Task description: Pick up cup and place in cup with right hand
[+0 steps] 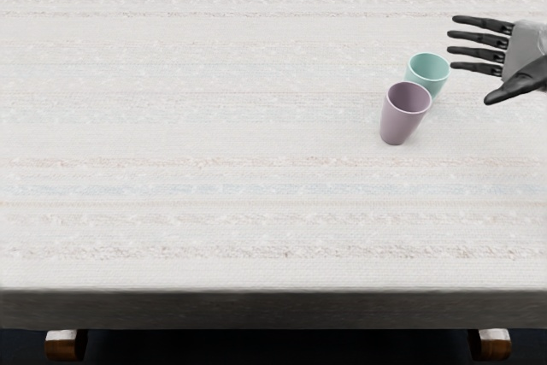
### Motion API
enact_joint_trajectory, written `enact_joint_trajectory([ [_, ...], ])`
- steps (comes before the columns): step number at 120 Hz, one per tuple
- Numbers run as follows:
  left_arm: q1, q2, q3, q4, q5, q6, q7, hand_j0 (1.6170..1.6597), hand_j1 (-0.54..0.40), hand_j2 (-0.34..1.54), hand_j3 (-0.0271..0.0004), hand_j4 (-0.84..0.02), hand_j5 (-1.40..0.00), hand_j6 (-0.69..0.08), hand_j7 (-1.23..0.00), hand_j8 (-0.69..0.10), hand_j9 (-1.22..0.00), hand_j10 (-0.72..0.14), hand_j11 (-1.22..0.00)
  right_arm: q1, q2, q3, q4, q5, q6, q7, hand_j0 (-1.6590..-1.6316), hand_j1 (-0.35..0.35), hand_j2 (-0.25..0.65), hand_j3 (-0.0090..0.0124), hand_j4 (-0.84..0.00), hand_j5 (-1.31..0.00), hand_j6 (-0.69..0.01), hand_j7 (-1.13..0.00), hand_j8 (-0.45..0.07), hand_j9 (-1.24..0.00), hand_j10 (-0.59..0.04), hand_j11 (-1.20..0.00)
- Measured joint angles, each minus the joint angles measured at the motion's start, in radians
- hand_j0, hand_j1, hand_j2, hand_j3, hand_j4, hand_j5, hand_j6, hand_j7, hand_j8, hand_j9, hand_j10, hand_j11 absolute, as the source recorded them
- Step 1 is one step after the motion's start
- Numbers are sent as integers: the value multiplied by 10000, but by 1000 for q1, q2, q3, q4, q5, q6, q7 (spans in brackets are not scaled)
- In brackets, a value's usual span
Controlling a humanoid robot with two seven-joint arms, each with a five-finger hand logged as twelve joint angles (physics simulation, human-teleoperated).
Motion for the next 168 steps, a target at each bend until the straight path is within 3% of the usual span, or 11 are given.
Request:
enact_joint_trajectory([
  [15,0,0,0,0,0,0,0,16581,3489,2,-2,-1,-3,-2,-2,-2,-2,-1,-2,58,32,0,29,-33,0,-107,-16580,-3085,-59,0,-328,-446,-320,-449,-326,-446,-330,-446],
  [24,0,0,0,0,0,0,0,16581,3489,2,-2,-1,-3,-2,-2,-2,-2,-1,-2,116,44,21,38,-177,0,-143,-16580,-3105,-57,0,-317,-426,-311,-428,-315,-426,-318,-426],
  [41,0,0,0,0,0,0,0,16581,3489,1,-2,-1,-2,-1,-2,-1,-2,0,-2,164,132,120,99,-596,0,-167,-16580,-3126,-53,0,-310,-405,-309,-405,-309,-404,-309,-404],
  [55,0,0,0,0,0,0,0,16581,3489,1,-1,-1,-1,-1,-1,-1,-1,-1,-1,174,227,144,140,-886,0,-169,-16581,-3081,-61,0,-360,-455,-363,-453,-360,-454,-355,-453],
  [62,0,0,0,0,0,0,0,16581,3489,1,-1,-1,-1,-1,-1,-1,-1,0,-1,177,290,141,126,-996,0,-168,-16581,-2989,-76,0,-439,-555,-444,-553,-439,-554,-434,-553],
  [76,0,0,0,0,0,0,0,16581,3490,0,-1,-1,-1,-1,-1,-1,-1,-1,-1,182,363,121,98,-1127,0,-154,-16581,-2411,-173,0,-927,-1181,-935,-1178,-928,-1180,-920,-1179],
  [85,0,0,0,0,0,0,0,16581,3490,0,-1,-1,-1,-1,-1,-1,-1,-1,-1,194,381,98,88,-1185,0,-122,-16581,-2145,-216,0,-1152,-1471,-1162,-1468,-1153,-1470,-1144,-1469],
  [97,0,0,0,0,0,0,0,16581,3490,0,-1,-1,-1,-1,-1,-1,-1,0,-1,237,406,15,70,-1242,0,-68,-16581,-1890,-257,0,-1364,-1747,-1374,-1744,-1366,-1746,-1357,-1745],
  [116,0,0,0,0,0,0,0,16581,3490,0,0,-1,-1,-1,0,-1,0,-1,0,323,440,-129,38,-1300,-2,-19,-16581,-1219,-370,0,-1925,-2474,-1937,-2470,-1928,-2473,-1918,-2472],
  [131,0,0,0,0,0,0,0,16581,3490,0,0,-1,-1,-1,0,-1,0,0,0,349,442,-194,22,-1315,-3,14,-16581,-813,-437,0,-2263,-2914,-2274,-2910,-2266,-2913,-2256,-2912],
  [168,0,0,0,0,0,0,0,16581,3490,0,0,-1,-1,-1,0,-1,0,0,0,359,449,-240,16,-1321,-64,40,-16581,-605,-469,0,-2437,-3140,-2448,-3136,-2440,-3139,-2431,-3138],
])
